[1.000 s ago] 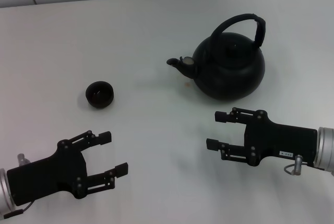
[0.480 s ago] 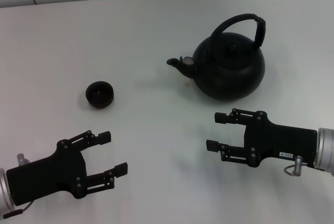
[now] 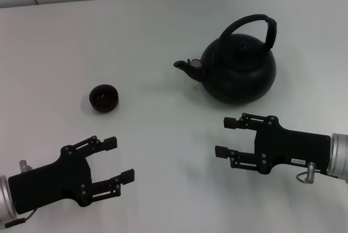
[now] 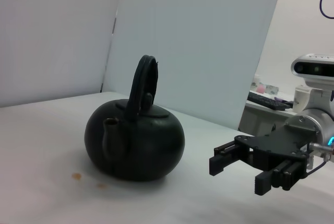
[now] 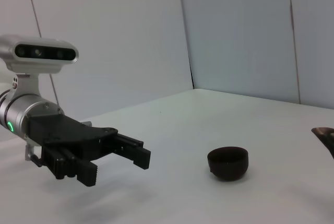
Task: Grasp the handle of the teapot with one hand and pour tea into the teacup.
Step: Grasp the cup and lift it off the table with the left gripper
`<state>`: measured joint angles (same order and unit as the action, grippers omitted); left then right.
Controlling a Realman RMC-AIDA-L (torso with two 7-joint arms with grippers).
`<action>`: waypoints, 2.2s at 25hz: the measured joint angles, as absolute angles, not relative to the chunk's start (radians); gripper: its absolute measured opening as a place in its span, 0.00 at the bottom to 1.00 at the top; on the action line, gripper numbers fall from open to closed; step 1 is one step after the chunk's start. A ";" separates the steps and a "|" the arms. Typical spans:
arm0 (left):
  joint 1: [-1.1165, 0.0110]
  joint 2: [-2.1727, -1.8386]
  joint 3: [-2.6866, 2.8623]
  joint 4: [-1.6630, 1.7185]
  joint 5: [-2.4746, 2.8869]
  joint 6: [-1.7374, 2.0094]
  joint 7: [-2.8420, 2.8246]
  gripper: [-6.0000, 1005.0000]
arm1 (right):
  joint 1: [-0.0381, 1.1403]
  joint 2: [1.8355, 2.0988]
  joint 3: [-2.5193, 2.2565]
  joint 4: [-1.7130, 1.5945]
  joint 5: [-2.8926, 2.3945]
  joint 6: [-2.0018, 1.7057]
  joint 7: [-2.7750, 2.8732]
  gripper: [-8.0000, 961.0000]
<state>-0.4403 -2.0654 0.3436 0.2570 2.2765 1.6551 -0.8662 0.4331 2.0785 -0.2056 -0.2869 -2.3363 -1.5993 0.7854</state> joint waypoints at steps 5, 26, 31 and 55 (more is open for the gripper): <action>-0.440 -2.065 0.344 0.247 2.276 1.654 -0.863 0.83 | 0.434 2.079 -0.206 -0.287 -2.336 -1.599 0.785 0.72; -0.439 -2.069 0.324 0.246 2.229 1.612 -0.858 0.83 | 0.434 2.079 -0.207 -0.287 -2.331 -1.599 0.785 0.72; -0.435 -2.070 0.317 0.210 2.114 1.520 -0.826 0.83 | 0.434 2.079 -0.206 -0.287 -2.330 -1.599 0.785 0.72; -0.465 -2.073 0.331 0.116 1.912 1.259 -0.596 0.83 | 0.433 2.078 -0.196 -0.284 -2.330 -1.600 0.785 0.72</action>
<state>-0.4648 -2.0733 0.3314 0.1159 1.9120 1.2590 -0.5964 0.4332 2.0785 -0.1963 -0.2837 -2.3299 -1.6004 0.7854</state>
